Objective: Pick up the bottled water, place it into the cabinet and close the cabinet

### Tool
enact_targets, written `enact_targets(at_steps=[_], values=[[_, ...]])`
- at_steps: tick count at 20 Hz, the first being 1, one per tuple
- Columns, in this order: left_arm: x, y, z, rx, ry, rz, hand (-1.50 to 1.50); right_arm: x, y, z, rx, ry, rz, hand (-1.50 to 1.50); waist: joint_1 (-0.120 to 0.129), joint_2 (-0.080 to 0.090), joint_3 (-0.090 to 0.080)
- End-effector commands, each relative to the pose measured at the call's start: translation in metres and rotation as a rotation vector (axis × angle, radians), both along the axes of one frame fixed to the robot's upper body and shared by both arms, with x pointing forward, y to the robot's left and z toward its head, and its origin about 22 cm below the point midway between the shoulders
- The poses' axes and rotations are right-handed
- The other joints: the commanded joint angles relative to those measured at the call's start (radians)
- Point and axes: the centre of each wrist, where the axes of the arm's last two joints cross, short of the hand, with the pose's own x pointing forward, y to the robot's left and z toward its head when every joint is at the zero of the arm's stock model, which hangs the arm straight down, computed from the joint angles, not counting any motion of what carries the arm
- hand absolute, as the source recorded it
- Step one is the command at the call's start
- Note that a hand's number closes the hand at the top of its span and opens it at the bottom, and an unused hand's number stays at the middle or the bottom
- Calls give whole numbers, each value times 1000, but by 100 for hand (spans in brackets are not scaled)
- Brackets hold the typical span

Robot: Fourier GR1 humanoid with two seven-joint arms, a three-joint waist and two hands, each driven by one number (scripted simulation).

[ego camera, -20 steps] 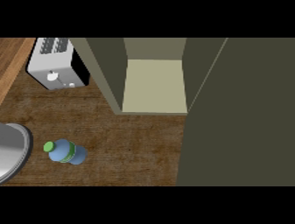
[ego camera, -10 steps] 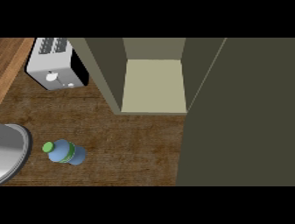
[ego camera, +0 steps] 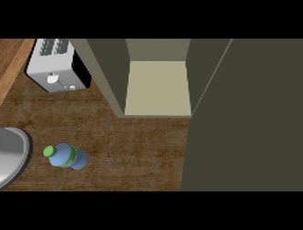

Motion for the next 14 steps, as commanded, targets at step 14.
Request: enact_targets(at_steps=[14], values=[[18,2,-65,2,8,14,-150,-14,0,18,-36,-92,-48,-150,-2,3,0]])
